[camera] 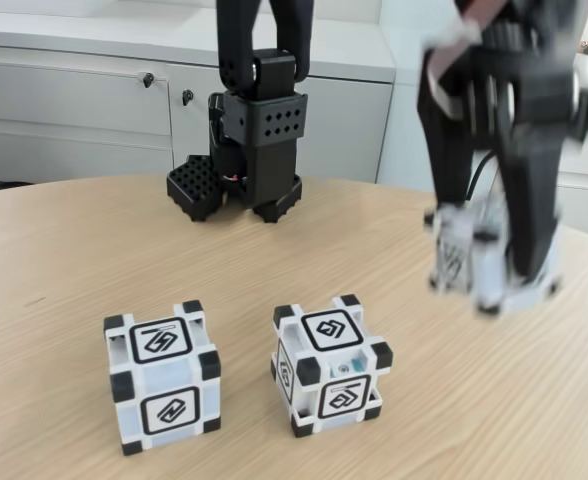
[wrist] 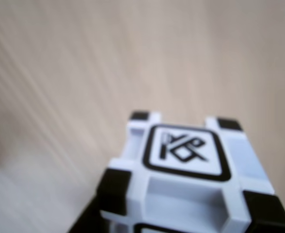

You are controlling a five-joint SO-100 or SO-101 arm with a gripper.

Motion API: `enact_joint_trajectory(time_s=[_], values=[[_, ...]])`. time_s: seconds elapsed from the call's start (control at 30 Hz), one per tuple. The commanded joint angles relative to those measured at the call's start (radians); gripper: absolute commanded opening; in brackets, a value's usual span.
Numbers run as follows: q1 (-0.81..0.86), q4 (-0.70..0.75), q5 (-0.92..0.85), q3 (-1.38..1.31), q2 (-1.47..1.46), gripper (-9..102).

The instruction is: Stack cubes from left to right.

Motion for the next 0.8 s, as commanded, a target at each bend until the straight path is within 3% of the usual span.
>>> enact_joint_trajectory(time_s=[0.0,0.27,0.77], values=[[0.135,0.000,-0.081,-0.028,0.224,0],[0.508,0.187,-0.357,-0.028,0.258,0],[0.857,0.193,-0.522,-0.046,0.014,0]])
